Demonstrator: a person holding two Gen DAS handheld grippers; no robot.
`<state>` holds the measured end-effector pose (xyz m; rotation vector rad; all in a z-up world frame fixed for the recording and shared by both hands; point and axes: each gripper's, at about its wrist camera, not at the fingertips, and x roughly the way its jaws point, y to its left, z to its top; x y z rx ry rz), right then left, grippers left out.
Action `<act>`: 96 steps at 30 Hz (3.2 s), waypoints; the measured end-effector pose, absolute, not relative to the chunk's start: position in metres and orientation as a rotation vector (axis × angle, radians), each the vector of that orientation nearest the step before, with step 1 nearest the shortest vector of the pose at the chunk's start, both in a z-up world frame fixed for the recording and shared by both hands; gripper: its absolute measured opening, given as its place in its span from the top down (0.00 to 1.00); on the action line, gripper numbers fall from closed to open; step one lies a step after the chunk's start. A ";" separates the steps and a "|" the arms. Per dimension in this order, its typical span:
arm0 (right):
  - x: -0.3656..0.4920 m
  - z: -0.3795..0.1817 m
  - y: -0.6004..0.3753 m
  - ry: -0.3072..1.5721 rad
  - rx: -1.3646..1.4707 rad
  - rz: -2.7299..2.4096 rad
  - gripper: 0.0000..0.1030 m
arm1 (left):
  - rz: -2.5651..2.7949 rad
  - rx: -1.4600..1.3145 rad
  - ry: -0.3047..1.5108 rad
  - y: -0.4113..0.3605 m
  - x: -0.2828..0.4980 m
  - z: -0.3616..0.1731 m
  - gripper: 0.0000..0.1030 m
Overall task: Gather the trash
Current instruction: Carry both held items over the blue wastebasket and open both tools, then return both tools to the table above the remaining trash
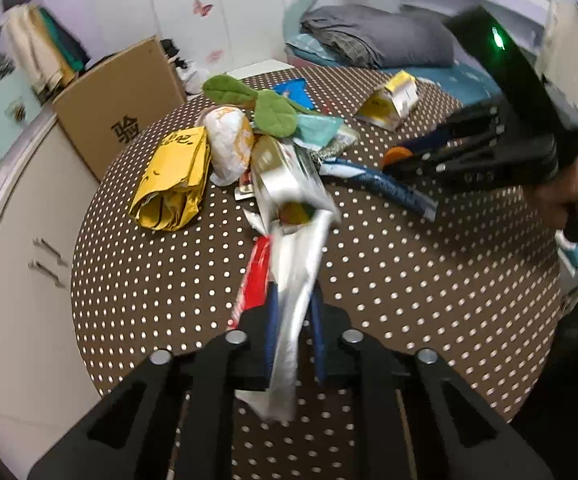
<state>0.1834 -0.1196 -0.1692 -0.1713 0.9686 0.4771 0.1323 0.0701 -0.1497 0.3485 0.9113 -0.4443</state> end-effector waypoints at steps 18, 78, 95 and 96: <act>0.162 -0.121 -0.242 0.835 0.194 0.462 0.88 | -0.490 0.093 0.854 0.026 0.129 -0.079 0.92; 0.138 -0.249 -0.595 0.854 0.825 -0.231 0.12 | -0.762 0.254 1.176 -0.420 0.284 -0.234 0.09; 0.121 -0.166 -0.540 0.689 0.644 -0.269 0.06 | -0.696 0.188 0.869 -0.340 0.255 -0.114 0.07; 0.121 -0.159 -0.534 0.684 0.626 -0.263 0.06 | -0.690 0.181 0.852 -0.332 0.253 -0.108 0.07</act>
